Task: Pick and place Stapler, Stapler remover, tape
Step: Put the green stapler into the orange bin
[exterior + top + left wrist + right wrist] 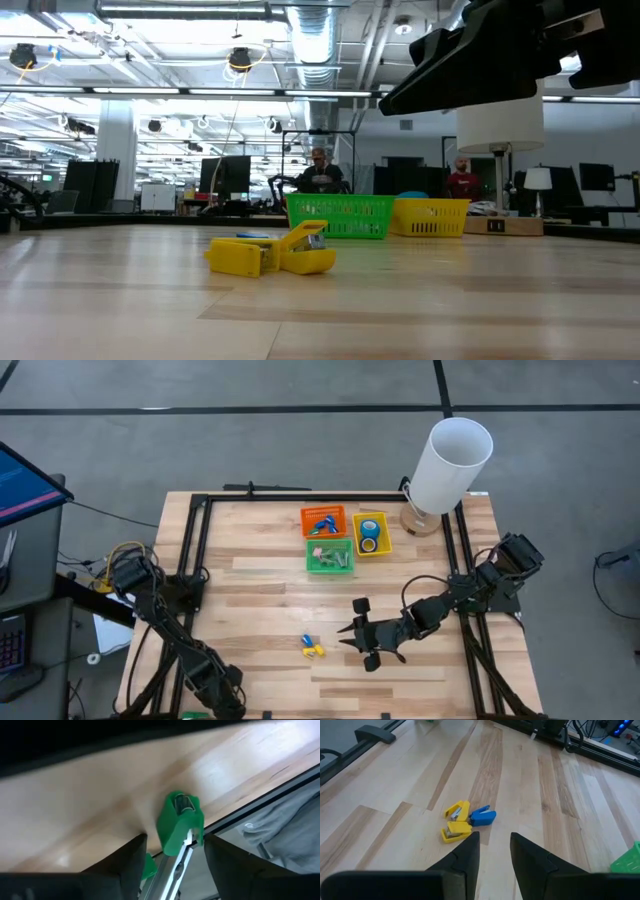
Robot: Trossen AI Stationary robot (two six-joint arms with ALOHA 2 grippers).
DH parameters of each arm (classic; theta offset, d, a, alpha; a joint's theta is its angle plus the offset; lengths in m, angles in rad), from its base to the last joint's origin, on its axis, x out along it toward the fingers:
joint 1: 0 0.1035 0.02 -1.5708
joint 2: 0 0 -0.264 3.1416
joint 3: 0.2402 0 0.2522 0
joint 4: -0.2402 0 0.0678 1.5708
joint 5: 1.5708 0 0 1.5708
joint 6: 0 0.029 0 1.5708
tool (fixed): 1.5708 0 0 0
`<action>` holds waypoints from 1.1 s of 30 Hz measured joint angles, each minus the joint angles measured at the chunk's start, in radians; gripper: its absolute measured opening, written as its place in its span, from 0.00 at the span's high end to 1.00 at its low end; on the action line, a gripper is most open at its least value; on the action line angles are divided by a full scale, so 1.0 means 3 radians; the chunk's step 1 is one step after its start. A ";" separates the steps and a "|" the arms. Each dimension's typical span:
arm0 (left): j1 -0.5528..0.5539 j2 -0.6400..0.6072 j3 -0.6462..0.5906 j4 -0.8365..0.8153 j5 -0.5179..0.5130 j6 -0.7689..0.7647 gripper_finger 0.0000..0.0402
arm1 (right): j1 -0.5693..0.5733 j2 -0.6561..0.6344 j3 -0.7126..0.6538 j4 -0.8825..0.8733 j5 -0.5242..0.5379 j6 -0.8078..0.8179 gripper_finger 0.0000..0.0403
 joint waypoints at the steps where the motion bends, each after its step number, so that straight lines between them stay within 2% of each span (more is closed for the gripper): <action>1: 0.0014 0.0000 -0.0001 -0.0007 -0.0014 -0.0003 0.53 | 0.0000 0.0000 0.0000 0.0000 -0.0001 0.0000 0.75; 17: 0.0116 0.0001 -0.0015 -0.0023 -0.0046 0.0034 0.76 | 0.0000 0.0000 0.0000 0.0000 0.0000 0.0001 0.75; 29: 0.0119 -0.0015 -0.0009 0.0020 -0.0387 0.0209 0.83 | 0.0000 0.0000 0.0000 -0.0001 0.0000 0.0088 0.75; 33: 0.0119 -0.0098 -0.0016 0.0004 -0.0692 0.0271 0.83 | 0.0000 0.0000 0.0000 -0.0001 0.0000 0.0088 0.75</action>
